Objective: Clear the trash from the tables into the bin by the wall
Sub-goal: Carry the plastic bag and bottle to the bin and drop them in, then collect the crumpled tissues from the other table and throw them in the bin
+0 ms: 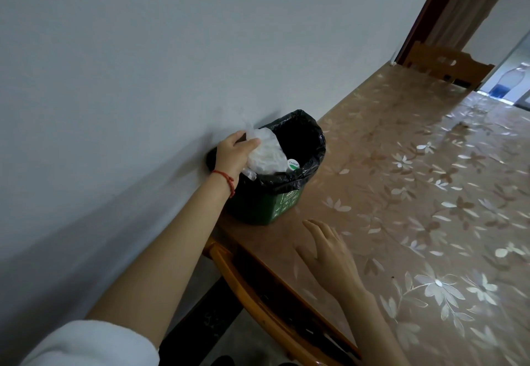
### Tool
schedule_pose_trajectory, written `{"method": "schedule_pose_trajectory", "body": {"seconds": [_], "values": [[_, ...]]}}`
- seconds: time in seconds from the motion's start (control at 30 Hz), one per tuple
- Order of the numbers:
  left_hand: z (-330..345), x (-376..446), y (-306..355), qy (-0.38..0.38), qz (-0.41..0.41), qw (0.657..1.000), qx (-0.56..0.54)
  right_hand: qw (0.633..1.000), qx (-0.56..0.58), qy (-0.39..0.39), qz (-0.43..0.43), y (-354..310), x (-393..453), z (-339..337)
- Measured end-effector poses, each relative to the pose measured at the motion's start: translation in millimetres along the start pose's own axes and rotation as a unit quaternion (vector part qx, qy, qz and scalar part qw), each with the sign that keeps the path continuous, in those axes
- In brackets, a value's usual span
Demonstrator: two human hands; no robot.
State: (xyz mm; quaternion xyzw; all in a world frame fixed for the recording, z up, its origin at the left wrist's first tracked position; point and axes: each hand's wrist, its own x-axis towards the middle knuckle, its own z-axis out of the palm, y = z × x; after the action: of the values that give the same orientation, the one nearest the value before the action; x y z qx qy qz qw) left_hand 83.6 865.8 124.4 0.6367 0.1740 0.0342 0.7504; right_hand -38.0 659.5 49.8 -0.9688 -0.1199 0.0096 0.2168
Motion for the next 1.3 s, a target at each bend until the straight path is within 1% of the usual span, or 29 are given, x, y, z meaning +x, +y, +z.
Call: {"method": "schedule_pose_trajectory", "body": {"seconds": [0.1,0.17,0.23,0.37,0.43,0.5,0.57,0.67,0.7,0.73,0.8,0.9,1.03,1.17,1.3], "values": [[-1.9,-13.6,-0.5,0.006,0.026,0.999,0.037,1.000,0.004,0.003,-0.002,0.0,0.3,0.8],[-5.7,-28.6,0.4,-0.012,0.059,0.996,0.064,1.000,0.005,0.002,-0.002,0.5,0.6,1.9],[-13.2,-39.2,-5.4,-0.009,0.090,0.990,0.110,1.000,0.003,0.000,-0.002,1.7,1.0,2.9],[-34.7,-60.0,-28.8,0.027,0.161,0.960,0.227,1.000,-0.004,0.002,-0.003,4.2,1.1,6.1],[-45.9,-72.7,-47.4,0.032,0.198,0.938,0.282,1.000,-0.008,0.002,-0.002,5.6,0.6,8.4],[-57.4,-81.7,-69.8,0.005,0.206,0.911,0.356,1.000,-0.013,-0.001,0.000,7.0,-0.7,11.2],[-67.3,-85.6,-90.2,-0.042,0.183,0.871,0.453,1.000,-0.027,0.000,0.003,8.4,-2.8,14.1],[-73.1,-89.3,-109.9,-0.114,0.163,0.777,0.597,0.997,-0.070,0.014,0.001,12.6,-7.5,18.8],[-73.3,-90.1,-113.7,-0.127,0.166,0.750,0.628,0.996,-0.084,0.019,-0.001,15.0,-9.3,20.6],[-73.7,-89.9,-117.0,-0.133,0.167,0.730,0.649,0.995,-0.094,0.023,0.001,17.1,-10.7,21.8],[-72.8,-87.8,-121.7,-0.133,0.173,0.708,0.672,0.995,-0.100,0.024,0.011,21.6,-13.3,22.3],[-66.2,-86.0,-123.4,-0.143,0.177,0.688,0.689,0.994,-0.105,0.028,0.023,31.2,-16.8,21.3],[-52.6,-81.1,-125.3,-0.161,0.188,0.692,0.678,0.992,-0.108,0.027,0.053,44.4,-22.6,15.7],[-34.9,-76.2,-128.3,-0.209,0.205,0.679,0.673,0.989,-0.094,0.017,0.112,55.2,-31.9,8.6],[-13.6,-64.5,-129.8,-0.268,0.250,0.652,0.664,0.976,-0.086,0.046,0.195,58.2,-48.0,1.9]]}}
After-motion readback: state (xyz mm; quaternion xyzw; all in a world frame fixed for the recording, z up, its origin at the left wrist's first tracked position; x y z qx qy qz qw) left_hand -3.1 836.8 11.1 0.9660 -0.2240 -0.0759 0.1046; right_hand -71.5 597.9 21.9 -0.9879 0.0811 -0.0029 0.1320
